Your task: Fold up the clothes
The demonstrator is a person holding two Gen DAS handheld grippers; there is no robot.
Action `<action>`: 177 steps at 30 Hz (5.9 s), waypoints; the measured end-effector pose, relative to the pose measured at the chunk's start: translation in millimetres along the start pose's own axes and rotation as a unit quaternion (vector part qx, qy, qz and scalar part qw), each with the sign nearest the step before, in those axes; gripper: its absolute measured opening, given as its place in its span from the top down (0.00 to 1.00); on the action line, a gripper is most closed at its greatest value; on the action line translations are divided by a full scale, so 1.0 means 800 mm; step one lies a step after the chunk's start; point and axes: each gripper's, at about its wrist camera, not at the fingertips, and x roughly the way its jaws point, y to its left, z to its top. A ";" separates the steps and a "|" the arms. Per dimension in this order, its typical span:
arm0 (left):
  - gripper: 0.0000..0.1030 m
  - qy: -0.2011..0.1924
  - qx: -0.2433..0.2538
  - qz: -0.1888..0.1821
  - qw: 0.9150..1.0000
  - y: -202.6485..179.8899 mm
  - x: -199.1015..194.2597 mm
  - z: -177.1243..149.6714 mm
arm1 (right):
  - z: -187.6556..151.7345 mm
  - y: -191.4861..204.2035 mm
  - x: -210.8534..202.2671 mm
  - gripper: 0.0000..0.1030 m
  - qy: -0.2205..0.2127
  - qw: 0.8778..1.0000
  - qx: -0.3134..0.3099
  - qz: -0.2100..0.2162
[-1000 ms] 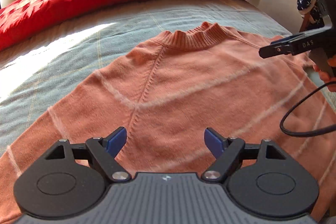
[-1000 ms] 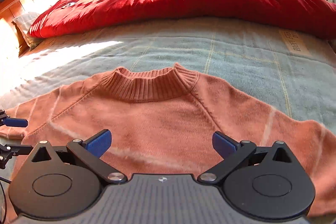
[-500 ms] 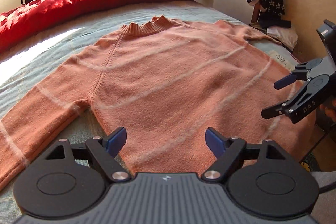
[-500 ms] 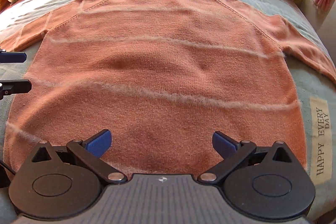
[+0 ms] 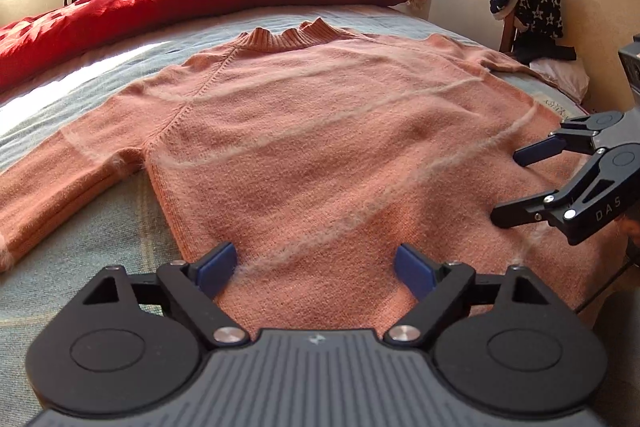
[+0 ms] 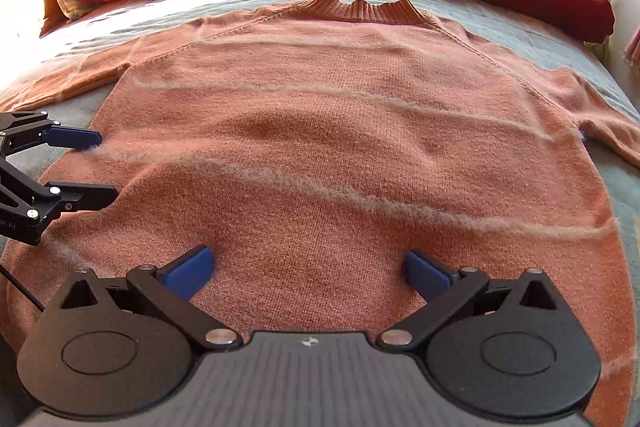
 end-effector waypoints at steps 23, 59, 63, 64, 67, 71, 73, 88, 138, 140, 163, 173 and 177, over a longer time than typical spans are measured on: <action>0.15 -0.068 0.059 0.094 0.991 -0.057 -0.049 -0.033 | -0.055 0.010 -0.036 0.00 -0.051 0.998 0.009 -0.027; 0.12 -0.032 -0.013 0.107 0.994 -0.168 -0.085 -0.111 | -0.217 -0.087 -0.100 0.00 -0.235 0.962 0.104 -0.091; 0.12 -0.070 -0.042 0.059 0.995 -0.151 -0.097 -0.064 | -0.217 -0.086 -0.098 0.00 -0.240 0.960 0.106 -0.096; 0.12 -0.081 -0.054 0.045 0.994 -0.144 -0.093 -0.047 | -0.217 -0.087 -0.098 0.00 -0.241 0.960 0.108 -0.095; 0.12 -0.096 -0.076 -0.002 0.992 -0.124 -0.061 0.000 | -0.223 -0.084 -0.099 0.00 -0.250 0.957 0.103 -0.101; 0.12 -0.068 -0.105 -0.014 0.992 -0.103 0.003 0.020 | -0.228 -0.078 -0.101 0.00 -0.255 0.956 0.092 -0.110; 0.13 -0.047 -0.129 -0.015 0.990 -0.096 0.022 0.006 | -0.226 -0.075 -0.107 0.00 -0.245 0.958 0.095 -0.116; 0.12 -0.054 -0.237 -0.008 0.970 0.004 -0.013 0.041 | -0.012 -0.004 -0.022 0.00 -0.149 0.987 0.021 0.056; 0.11 0.060 -0.154 -0.076 0.983 -0.067 0.219 0.258 | -0.034 -0.061 -0.023 0.00 -0.142 0.985 0.069 0.076; 0.11 0.071 -0.159 -0.069 0.982 -0.066 0.248 0.265 | -0.035 -0.063 -0.022 0.00 -0.143 0.984 0.065 0.078; 0.08 0.019 -0.166 -0.038 0.985 -0.055 0.325 0.330 | -0.039 -0.077 -0.010 0.00 -0.166 0.978 0.069 0.106; 0.04 0.027 -0.086 0.035 0.995 -0.083 0.345 0.336 | -0.043 -0.100 -0.009 0.00 -0.179 0.966 0.108 0.155; 0.04 0.030 -0.072 0.024 0.997 -0.087 0.292 0.334 | -0.041 -0.086 -0.011 0.00 -0.174 0.972 0.088 0.131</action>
